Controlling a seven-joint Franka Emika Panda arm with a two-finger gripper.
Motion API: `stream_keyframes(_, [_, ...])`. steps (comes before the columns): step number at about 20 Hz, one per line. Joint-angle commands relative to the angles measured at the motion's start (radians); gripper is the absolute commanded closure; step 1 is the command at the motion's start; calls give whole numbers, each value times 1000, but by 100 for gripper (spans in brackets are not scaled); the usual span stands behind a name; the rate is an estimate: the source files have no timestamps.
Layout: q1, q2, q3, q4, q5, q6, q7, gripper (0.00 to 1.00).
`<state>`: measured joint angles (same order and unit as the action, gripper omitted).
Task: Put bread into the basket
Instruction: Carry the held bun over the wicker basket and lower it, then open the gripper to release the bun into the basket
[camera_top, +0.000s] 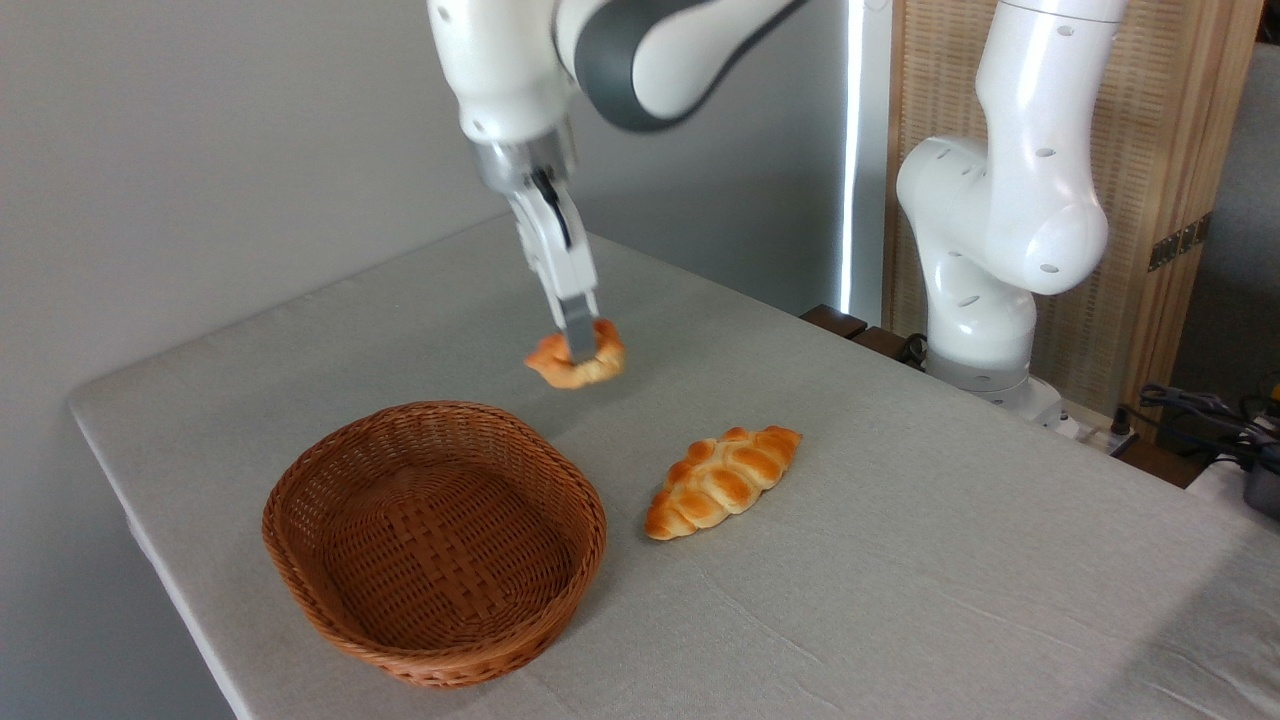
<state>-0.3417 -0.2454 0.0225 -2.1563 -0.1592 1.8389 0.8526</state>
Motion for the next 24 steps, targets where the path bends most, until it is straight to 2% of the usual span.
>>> stream_keyframes(1, [-3,103,74,209,-62,-40,16,70])
stream_keyframes(3, [-3,152,100,263,-74,55,16,64])
stream_keyframes(6, [-3,216,100,259,-68,271,17,59])
stream_keyframes(9, [-3,264,94,254,-62,379,17,52])
stream_keyframes(11, [-3,275,94,237,-50,379,40,34])
stream_keyframes(13, [-3,285,94,222,-34,381,60,2])
stream_keyframes(17, [-3,311,68,220,-31,396,59,0])
stream_keyframes(24, [-3,325,62,220,-30,408,60,0])
